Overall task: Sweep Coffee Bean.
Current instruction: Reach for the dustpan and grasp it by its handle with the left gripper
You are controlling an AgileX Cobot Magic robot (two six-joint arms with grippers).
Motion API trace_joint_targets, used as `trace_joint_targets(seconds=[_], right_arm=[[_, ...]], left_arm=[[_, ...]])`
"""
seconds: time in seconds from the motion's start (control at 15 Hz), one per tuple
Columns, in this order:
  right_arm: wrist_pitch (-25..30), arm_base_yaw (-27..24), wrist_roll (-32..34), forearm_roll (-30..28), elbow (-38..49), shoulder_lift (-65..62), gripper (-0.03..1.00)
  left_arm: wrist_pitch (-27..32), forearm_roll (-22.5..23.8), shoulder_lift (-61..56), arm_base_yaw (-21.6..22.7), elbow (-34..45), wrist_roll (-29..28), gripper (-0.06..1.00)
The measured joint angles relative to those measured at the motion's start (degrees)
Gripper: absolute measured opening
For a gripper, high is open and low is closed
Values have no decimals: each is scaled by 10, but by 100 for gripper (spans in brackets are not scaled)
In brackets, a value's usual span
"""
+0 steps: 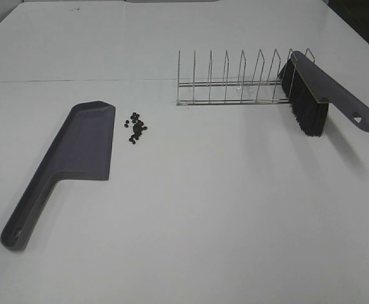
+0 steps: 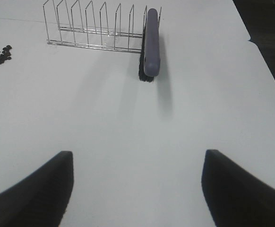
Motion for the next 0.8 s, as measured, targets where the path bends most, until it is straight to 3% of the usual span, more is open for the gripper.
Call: trace_joint_targets(seconds=[0.8], right_arm=[[0, 0, 0, 0, 0, 0, 63]], left_arm=[[0, 0, 0, 0, 0, 0, 56]])
